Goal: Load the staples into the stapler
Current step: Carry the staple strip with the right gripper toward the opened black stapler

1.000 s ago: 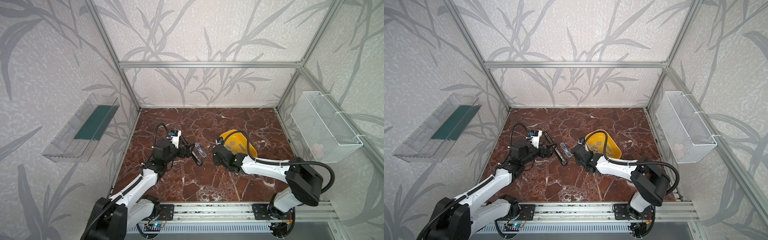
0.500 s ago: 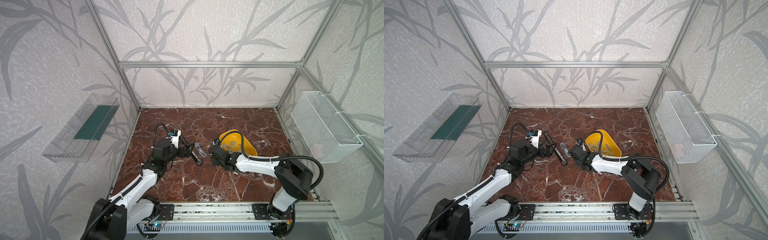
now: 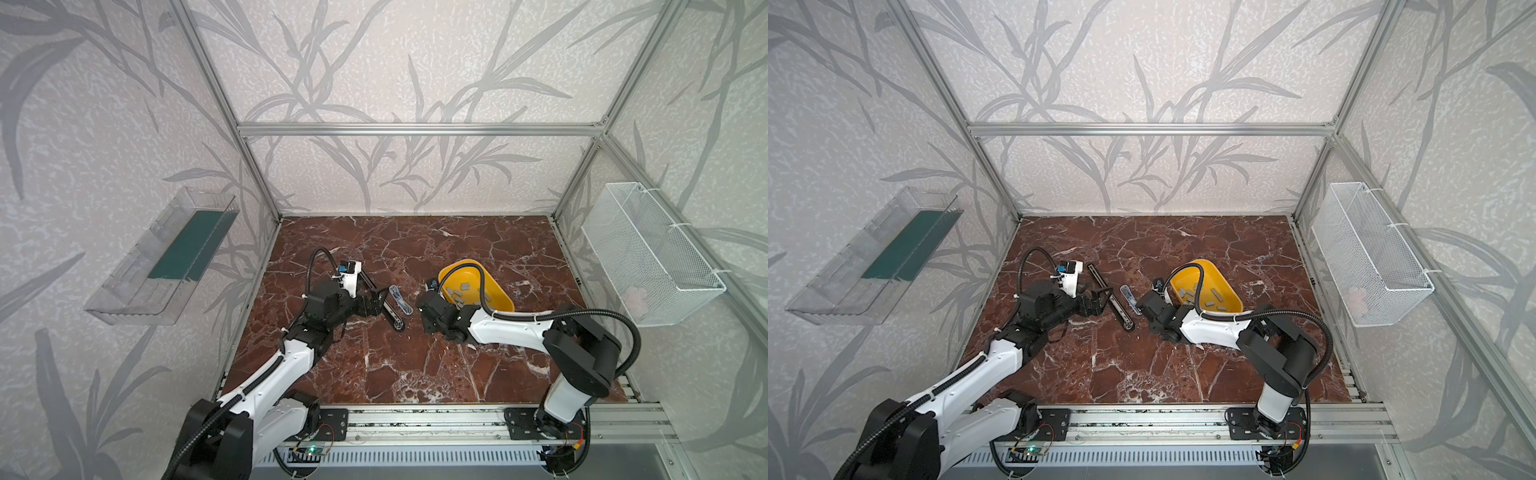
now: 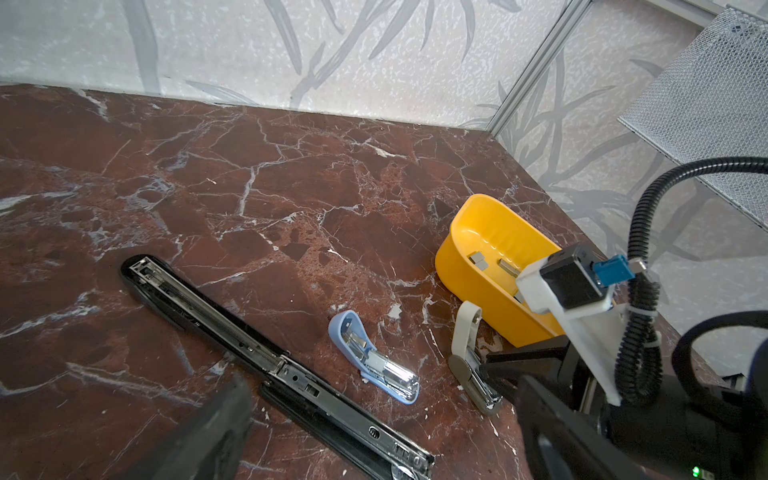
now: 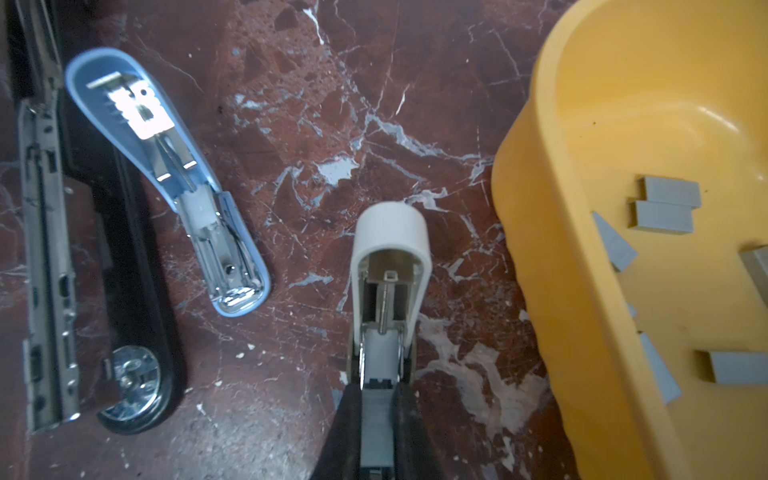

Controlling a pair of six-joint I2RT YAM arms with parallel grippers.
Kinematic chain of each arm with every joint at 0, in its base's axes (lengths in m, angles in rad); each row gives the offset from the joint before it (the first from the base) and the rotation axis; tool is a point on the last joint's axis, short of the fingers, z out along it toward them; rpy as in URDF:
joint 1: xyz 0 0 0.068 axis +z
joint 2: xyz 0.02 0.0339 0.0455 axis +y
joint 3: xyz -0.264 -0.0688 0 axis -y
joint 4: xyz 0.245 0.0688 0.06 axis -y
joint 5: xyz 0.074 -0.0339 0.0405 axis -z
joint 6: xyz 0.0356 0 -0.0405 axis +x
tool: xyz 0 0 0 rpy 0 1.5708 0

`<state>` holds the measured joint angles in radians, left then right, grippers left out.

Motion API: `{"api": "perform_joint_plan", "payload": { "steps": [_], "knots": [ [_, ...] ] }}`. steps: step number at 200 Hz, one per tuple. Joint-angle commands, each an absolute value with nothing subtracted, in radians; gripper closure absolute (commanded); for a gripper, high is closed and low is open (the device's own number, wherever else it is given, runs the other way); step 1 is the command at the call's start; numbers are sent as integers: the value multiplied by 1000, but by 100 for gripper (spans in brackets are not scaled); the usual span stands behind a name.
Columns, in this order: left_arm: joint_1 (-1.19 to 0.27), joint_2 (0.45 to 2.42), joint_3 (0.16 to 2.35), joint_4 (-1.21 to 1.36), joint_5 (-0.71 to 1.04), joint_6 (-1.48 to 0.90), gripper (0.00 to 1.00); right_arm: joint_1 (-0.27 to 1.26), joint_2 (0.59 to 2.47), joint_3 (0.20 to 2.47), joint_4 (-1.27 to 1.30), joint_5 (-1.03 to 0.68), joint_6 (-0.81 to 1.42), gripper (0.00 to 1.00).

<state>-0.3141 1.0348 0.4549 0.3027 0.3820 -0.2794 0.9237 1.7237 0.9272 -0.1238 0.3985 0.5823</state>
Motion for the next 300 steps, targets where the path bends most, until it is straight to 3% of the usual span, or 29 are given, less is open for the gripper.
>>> {"api": "perform_joint_plan", "payload": {
  "steps": [1, 300],
  "knots": [
    [-313, 1014, 443, 319, 369, -264, 1, 930, 1738, 943, -132, 402, 586, 93],
    [-313, 988, 433, 319, 365, -263, 1, 998, 1731, 892, -134, 452, 672, 93]
  ]
}}
